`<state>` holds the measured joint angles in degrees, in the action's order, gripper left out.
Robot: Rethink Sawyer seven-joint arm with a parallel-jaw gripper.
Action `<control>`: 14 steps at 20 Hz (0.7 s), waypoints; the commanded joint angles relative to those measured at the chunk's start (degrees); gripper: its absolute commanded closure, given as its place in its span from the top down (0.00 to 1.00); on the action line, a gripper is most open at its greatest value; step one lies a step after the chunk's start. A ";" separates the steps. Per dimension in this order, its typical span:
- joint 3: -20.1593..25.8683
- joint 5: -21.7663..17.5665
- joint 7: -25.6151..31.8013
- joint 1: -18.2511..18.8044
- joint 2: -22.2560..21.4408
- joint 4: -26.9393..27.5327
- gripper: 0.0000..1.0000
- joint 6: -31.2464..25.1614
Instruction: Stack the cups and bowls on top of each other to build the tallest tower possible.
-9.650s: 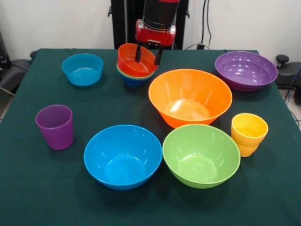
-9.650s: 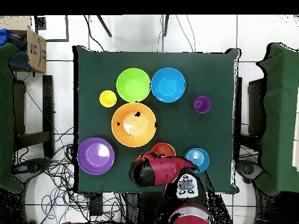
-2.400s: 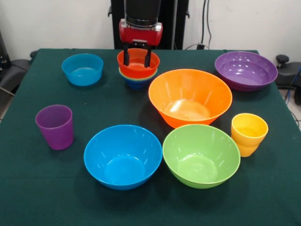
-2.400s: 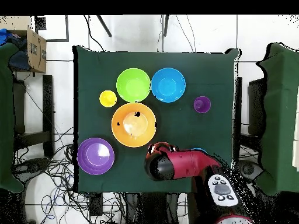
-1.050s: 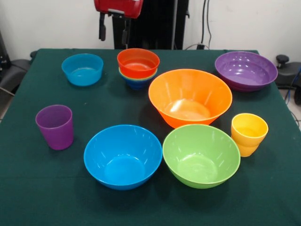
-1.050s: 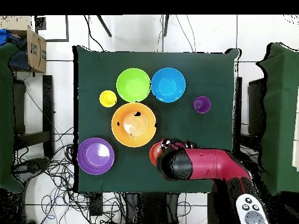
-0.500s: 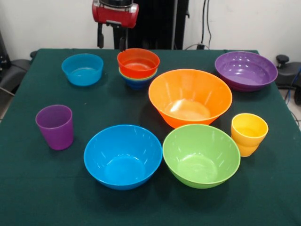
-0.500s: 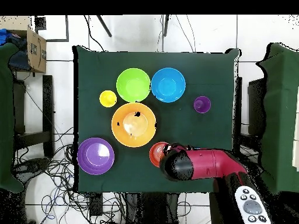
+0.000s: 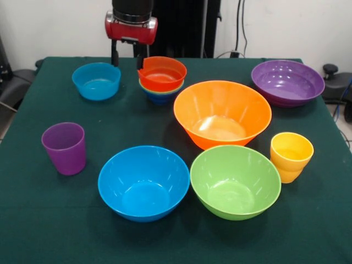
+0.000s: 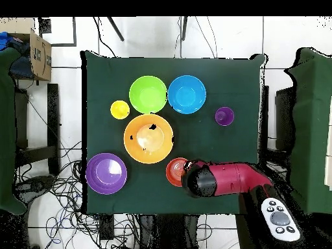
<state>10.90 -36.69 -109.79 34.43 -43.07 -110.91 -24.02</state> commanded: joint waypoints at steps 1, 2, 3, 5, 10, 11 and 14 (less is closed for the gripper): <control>5.37 -4.20 6.67 1.41 2.89 4.72 1.00 0.44; 5.67 -4.02 6.86 1.66 2.75 4.59 1.00 0.24; 6.04 -3.64 7.08 1.79 2.19 4.22 1.00 -0.27; 6.48 -3.38 7.40 2.15 1.54 3.77 1.00 -0.76; 7.23 -3.35 8.15 3.32 0.61 3.00 1.00 -1.42; 7.24 -3.62 8.25 3.47 0.76 3.16 1.00 -1.31; 6.62 -4.79 7.67 3.37 1.82 3.82 1.00 -0.50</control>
<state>12.51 -36.70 -109.79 37.79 -42.47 -110.18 -24.03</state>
